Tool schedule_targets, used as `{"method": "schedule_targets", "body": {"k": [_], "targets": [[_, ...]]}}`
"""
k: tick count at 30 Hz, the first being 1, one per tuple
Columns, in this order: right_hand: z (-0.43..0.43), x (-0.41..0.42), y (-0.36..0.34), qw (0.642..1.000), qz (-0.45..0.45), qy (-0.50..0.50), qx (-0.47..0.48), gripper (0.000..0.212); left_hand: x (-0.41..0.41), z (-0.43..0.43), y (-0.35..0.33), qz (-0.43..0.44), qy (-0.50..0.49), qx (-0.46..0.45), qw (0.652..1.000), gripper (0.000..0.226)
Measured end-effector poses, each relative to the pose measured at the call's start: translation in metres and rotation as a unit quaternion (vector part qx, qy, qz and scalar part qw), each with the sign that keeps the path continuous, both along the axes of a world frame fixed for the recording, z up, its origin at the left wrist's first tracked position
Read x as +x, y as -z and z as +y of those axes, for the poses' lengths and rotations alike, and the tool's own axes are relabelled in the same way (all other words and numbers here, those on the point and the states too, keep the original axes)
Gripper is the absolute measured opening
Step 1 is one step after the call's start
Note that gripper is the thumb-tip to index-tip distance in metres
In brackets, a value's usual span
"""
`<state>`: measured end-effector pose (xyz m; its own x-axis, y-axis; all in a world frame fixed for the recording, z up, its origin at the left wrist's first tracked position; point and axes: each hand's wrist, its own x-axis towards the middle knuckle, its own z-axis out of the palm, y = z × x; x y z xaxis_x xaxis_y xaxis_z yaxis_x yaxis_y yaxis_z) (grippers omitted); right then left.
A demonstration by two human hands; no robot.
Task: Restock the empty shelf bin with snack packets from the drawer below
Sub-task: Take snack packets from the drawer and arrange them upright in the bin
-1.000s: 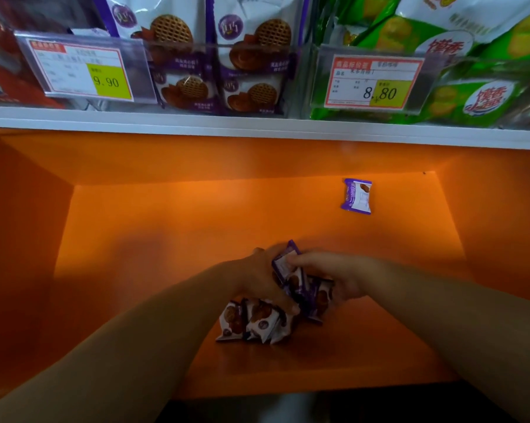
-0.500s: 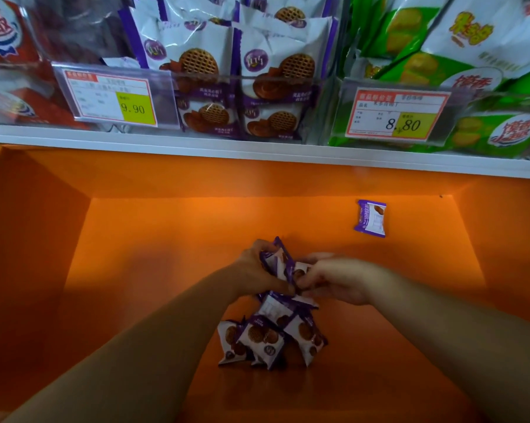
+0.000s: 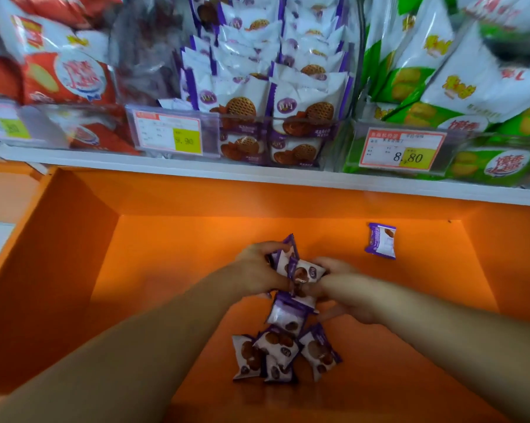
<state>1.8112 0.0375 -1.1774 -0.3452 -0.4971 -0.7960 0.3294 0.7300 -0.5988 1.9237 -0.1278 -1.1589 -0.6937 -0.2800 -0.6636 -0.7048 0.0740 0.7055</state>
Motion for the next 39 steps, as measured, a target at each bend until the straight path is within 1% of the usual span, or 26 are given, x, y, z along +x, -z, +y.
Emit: {"method": "schedule_targets", "body": {"k": [4,6,9,12,15,19,21,23,26,27,28,29,30,32,34,36,38,39], "targets": [[-0.018,0.014,-0.077,0.994,0.071,-0.073,-0.040,0.038,0.029,-0.014,-0.070,0.043,-0.020,-0.007,0.999,0.068],[-0.019,0.026,-0.116,0.988,0.090,-0.112,-0.055,0.031,0.051,-0.016,-0.105,0.061,-0.028,-0.012,0.998,0.065],[-0.016,0.046,-0.174,0.977,0.112,-0.164,-0.078,0.028,0.081,-0.013,-0.158,0.086,-0.020,-0.022,0.996,0.060],[-0.017,0.052,-0.234,0.967,0.138,-0.178,-0.120,0.028,0.098,-0.016,-0.215,0.128,-0.026,-0.033,0.991,0.051],[-0.026,0.048,-0.292,0.956,0.180,-0.155,-0.173,0.031,0.098,-0.024,-0.271,0.190,-0.033,-0.033,0.981,0.043],[-0.055,0.019,-0.336,0.934,0.271,-0.040,-0.228,0.040,0.063,-0.044,-0.317,0.259,-0.084,-0.041,0.961,0.035],[-0.073,-0.004,-0.346,0.922,0.302,0.012,-0.243,0.046,0.034,-0.056,-0.327,0.278,-0.108,-0.023,0.954,0.038],[-0.093,-0.029,-0.352,0.917,0.314,0.044,-0.244,0.053,0.003,-0.067,-0.330,0.290,-0.122,-0.006,0.949,0.040],[-0.118,-0.066,-0.353,0.914,0.332,0.075,-0.218,0.073,-0.039,-0.083,-0.326,0.282,-0.141,-0.007,0.949,0.039],[-0.124,-0.076,-0.352,0.912,0.347,0.080,-0.206,0.074,-0.051,-0.087,-0.322,0.275,-0.139,-0.004,0.951,0.041],[-0.128,-0.083,-0.352,0.908,0.367,0.072,-0.190,0.071,-0.060,-0.092,-0.319,0.266,-0.138,-0.002,0.954,0.043],[-0.131,-0.088,-0.352,0.902,0.393,0.055,-0.167,0.065,-0.067,-0.097,-0.315,0.254,-0.137,-0.014,0.957,0.043],[-0.133,-0.093,-0.350,0.894,0.426,0.030,-0.139,0.062,-0.071,-0.101,-0.312,0.240,-0.130,-0.039,0.961,0.038],[-0.134,-0.099,-0.348,0.870,0.485,-0.031,-0.081,0.067,-0.073,-0.111,-0.306,0.212,-0.095,-0.110,0.966,0.028],[-0.135,-0.100,-0.345,0.847,0.523,-0.074,-0.056,0.071,-0.068,-0.119,-0.300,0.199,-0.063,-0.174,0.962,0.031],[-0.134,-0.094,-0.344,0.828,0.549,-0.101,-0.054,0.068,-0.059,-0.121,-0.296,0.191,-0.032,-0.255,0.947,0.034],[-0.131,-0.084,-0.343,0.798,0.587,-0.126,-0.056,0.066,-0.050,-0.115,-0.295,0.194,-0.002,-0.323,0.926,0.022],[-0.129,-0.079,-0.342,0.777,0.611,-0.138,-0.060,0.065,-0.047,-0.113,-0.293,0.208,-0.004,-0.337,0.918,0.015]]}}
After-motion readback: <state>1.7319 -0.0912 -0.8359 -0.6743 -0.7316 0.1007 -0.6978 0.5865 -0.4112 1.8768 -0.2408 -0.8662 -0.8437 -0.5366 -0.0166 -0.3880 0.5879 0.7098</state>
